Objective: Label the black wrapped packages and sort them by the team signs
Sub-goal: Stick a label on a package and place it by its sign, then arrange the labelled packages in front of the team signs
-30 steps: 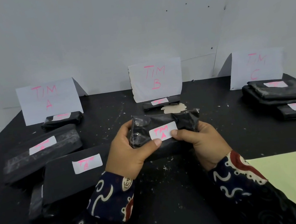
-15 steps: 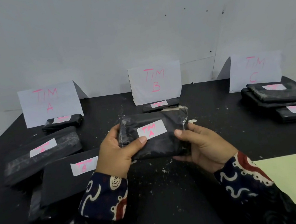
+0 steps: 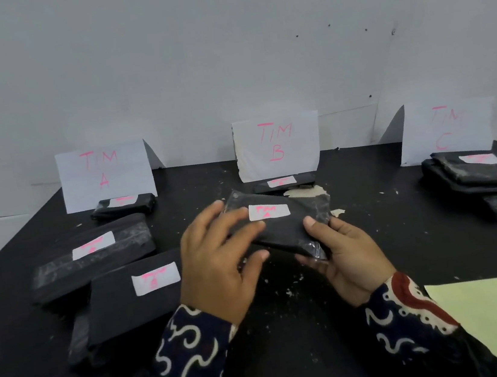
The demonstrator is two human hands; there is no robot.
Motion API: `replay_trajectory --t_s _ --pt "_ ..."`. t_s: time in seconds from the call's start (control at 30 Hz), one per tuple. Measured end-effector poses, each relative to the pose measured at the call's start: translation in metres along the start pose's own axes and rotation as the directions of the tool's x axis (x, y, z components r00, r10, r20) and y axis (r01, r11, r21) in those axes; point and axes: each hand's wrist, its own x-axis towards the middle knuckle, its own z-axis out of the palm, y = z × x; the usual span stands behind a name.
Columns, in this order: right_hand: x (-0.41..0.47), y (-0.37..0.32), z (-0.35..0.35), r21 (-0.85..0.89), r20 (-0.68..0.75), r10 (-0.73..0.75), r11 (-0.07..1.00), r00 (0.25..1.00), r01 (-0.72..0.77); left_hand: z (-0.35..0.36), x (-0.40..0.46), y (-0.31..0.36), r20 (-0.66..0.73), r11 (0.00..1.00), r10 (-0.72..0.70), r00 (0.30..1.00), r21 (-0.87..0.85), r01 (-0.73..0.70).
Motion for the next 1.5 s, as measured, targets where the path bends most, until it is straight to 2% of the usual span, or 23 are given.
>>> replay_trajectory --t_s 0.1,0.33,0.47,0.6,0.73,0.83,0.97,1.1,1.23,1.37,1.43,1.5 --pt "-0.001 0.007 0.010 -0.004 0.032 0.029 1.000 0.999 -0.029 -0.004 -0.005 -0.003 0.117 0.986 0.118 0.986 0.107 -0.130" --pt "0.000 0.018 0.049 -0.063 0.149 0.065 0.996 0.987 -0.056 -0.030 -0.006 -0.030 0.059 0.975 0.126 0.990 0.174 -0.135" --pt "0.011 0.033 0.074 -0.166 0.078 0.027 0.986 0.997 -0.013 -0.056 0.004 -0.057 -0.011 0.973 0.006 1.000 0.229 -0.003" --pt "0.026 0.058 0.081 -0.404 0.020 -0.151 0.903 0.988 0.146 -0.089 0.026 -0.090 -0.059 0.944 -0.186 0.981 0.264 0.195" --pt "0.033 0.068 0.074 -0.506 0.068 -0.207 0.836 0.976 0.212 -0.102 0.042 -0.145 -0.080 0.842 -0.427 0.901 0.328 0.429" --pt "0.036 0.071 0.070 -0.521 0.100 -0.201 0.824 0.975 0.223 -0.094 0.050 -0.185 -0.030 0.773 -0.541 0.840 0.374 0.512" --pt "0.042 0.076 0.068 -0.505 0.099 -0.214 0.831 0.972 0.234 -0.075 0.056 -0.217 0.034 0.721 -0.607 0.794 0.442 0.533" --pt "0.048 0.079 0.066 -0.479 0.096 -0.216 0.846 0.972 0.235 -0.062 0.058 -0.233 0.073 0.714 -0.612 0.788 0.480 0.510" --pt "0.052 0.080 0.064 -0.474 0.102 -0.216 0.847 0.971 0.239 -0.061 0.065 -0.240 0.294 0.681 -0.701 0.649 0.543 0.490" --pt "0.052 0.081 0.064 -0.471 0.120 -0.220 0.846 0.968 0.251 -0.063 0.066 -0.243 0.474 0.716 -0.696 0.540 0.515 0.470" --pt "0.051 0.081 0.064 -0.469 0.130 -0.227 0.844 0.965 0.261 -0.065 0.067 -0.241 0.519 0.724 -0.690 0.505 0.493 0.482" --pt "0.051 0.081 0.064 -0.470 0.134 -0.225 0.843 0.965 0.262 -0.065 0.066 -0.239 0.532 0.730 -0.683 0.499 0.492 0.474"
